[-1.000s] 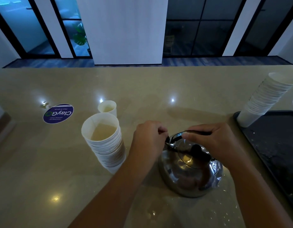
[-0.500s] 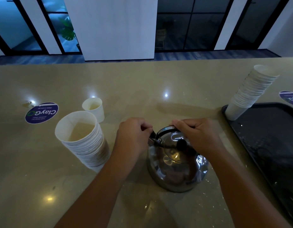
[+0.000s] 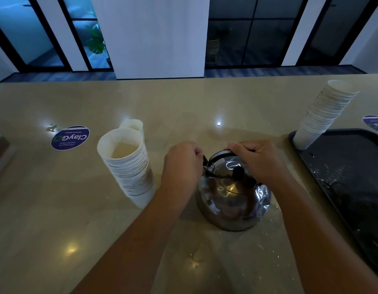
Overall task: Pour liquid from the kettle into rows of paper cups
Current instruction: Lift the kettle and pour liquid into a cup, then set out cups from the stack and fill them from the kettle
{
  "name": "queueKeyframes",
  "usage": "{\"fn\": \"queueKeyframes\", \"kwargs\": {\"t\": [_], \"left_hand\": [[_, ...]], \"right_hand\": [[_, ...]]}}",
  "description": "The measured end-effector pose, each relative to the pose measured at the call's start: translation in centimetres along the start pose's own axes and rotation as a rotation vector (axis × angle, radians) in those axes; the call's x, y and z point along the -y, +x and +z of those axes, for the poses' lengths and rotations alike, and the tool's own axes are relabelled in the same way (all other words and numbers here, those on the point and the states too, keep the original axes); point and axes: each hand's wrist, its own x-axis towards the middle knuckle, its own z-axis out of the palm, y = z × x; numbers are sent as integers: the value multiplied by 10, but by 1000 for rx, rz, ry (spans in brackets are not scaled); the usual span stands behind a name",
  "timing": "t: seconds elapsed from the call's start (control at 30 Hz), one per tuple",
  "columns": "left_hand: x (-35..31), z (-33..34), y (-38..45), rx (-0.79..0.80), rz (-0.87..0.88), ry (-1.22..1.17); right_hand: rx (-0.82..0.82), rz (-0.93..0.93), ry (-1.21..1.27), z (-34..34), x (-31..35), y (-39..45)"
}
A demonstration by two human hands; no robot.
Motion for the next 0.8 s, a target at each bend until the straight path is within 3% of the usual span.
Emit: {"fn": "queueKeyframes", "kwargs": {"t": [0.13,0.23,0.33,0.43,0.6,0.8], "left_hand": [[-3,-13,-41,-173,301,-73],[9,-28,-72,-373,484,-153],[28,-45,-96,-631,545,-191],[57,-49,-100,-831,440,-252],[95,-34,-85,-750,53,-443],[108,-31,-68,-487,59,-509]], "right_hand": [[57,-73,-282,-5,6,8],[53,-205,-325,-1,29,7],[139,-304,-181,11,53,-2],[198,-420,-149,28,71,-11],[229,-628,-253,78,83,-30],[220,-692,-305,97,92,-29]]}}
